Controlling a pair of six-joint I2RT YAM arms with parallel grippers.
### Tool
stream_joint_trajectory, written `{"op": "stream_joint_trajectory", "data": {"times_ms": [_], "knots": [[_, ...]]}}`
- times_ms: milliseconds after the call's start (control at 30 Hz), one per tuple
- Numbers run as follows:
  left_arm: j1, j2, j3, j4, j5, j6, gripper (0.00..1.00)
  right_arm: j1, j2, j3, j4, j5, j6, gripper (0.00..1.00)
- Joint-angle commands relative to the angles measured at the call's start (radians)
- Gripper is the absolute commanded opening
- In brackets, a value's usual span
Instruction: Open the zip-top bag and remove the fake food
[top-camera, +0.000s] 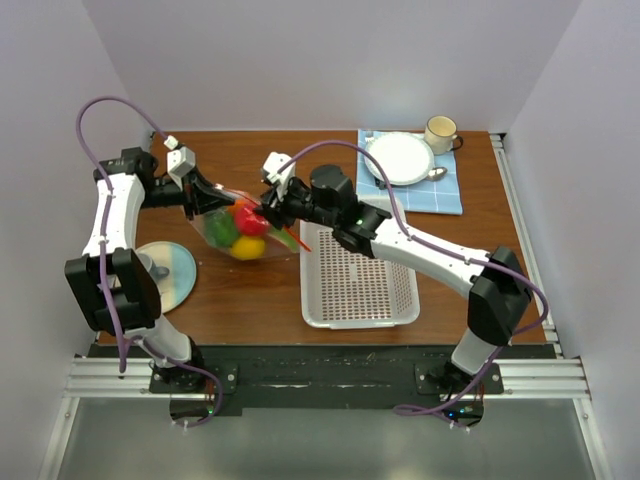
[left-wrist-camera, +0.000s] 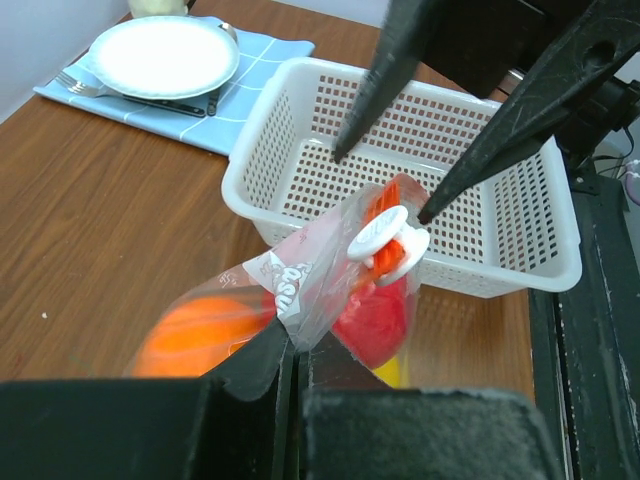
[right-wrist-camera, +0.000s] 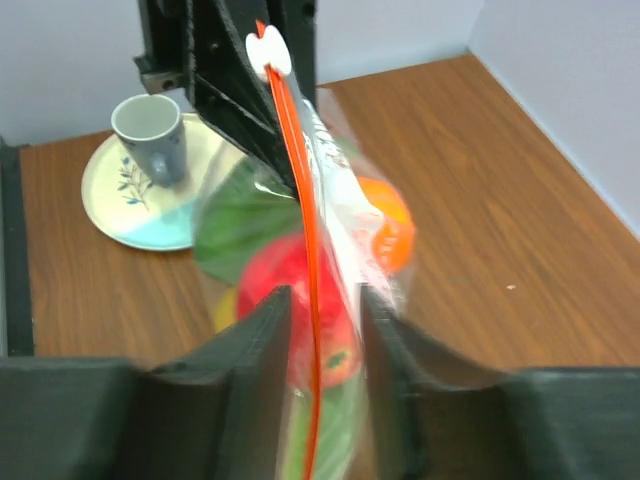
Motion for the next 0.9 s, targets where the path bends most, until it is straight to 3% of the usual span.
{"op": "stream_joint_trajectory", "data": {"times_ms": [0,367,867], "knots": [[-0.008,-0.069,0.007,0.010,0.145,0.001,0.02,-0.008,-0.016,0.055,0.083,-0.052,-0.005,0.59],[-0.057,-0.104,-0.067,0.010,0.081,-0.013,0.03,-0.002,0.122,0.261,0.067,-0.207,0.032,0.63],[-0.062,-0.078,-0.061,0.010,0.073,-0.025,0.05,0.017,0.142,0.279,0.042,-0.198,0.017,0.48]]}}
